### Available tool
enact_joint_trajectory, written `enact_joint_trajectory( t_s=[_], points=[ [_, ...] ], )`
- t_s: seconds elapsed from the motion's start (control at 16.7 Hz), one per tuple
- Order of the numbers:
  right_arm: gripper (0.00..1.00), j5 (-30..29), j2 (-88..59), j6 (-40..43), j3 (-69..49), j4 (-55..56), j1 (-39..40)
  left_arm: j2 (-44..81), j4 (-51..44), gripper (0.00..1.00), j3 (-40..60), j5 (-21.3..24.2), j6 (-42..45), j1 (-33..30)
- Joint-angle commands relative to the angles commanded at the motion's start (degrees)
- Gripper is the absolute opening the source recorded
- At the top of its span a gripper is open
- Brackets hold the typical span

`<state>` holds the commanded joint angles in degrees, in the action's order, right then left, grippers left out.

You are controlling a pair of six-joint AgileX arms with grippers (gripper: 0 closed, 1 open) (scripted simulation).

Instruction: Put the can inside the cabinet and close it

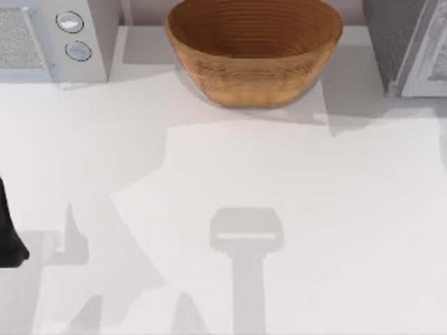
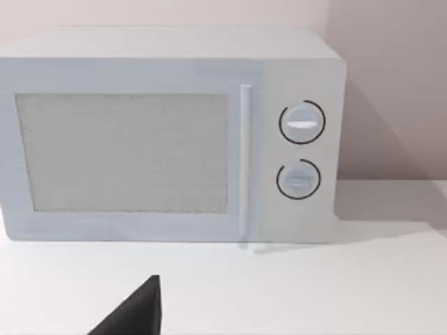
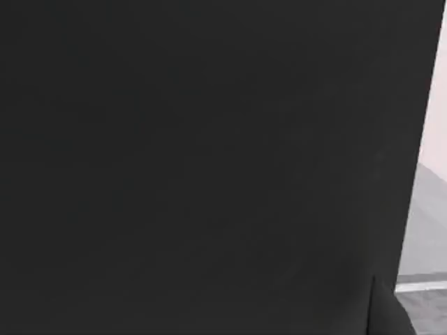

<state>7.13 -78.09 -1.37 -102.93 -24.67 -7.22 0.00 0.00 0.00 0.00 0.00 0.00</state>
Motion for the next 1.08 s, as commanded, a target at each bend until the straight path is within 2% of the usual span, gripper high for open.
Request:
enact_joint_trajectory(
  t_s=[0.3, 0.48, 0.66, 1.08],
  points=[
    [1.0, -21.96, 1.89, 0.01, 2.17, -0.39, 21.88, 0.0, 0.0, 1.0, 0.0, 0.0, 0.0, 0.0],
    [1.0, -29.95, 3.2, 0.03, 3.67, -0.46, 29.88, 0.0, 0.0, 1.0, 0.0, 0.0, 0.0, 0.0],
    [1.0, -32.53, 3.77, 0.05, 4.3, -0.46, 32.46, 0.0, 0.0, 1.0, 0.0, 0.0, 0.0, 0.0],
    [1.0, -32.52, 2.92, 0.75, 2.3, -0.27, 29.99, 0.0, 0.0, 1.0, 0.0, 0.0, 0.0, 0.0]
  ],
)
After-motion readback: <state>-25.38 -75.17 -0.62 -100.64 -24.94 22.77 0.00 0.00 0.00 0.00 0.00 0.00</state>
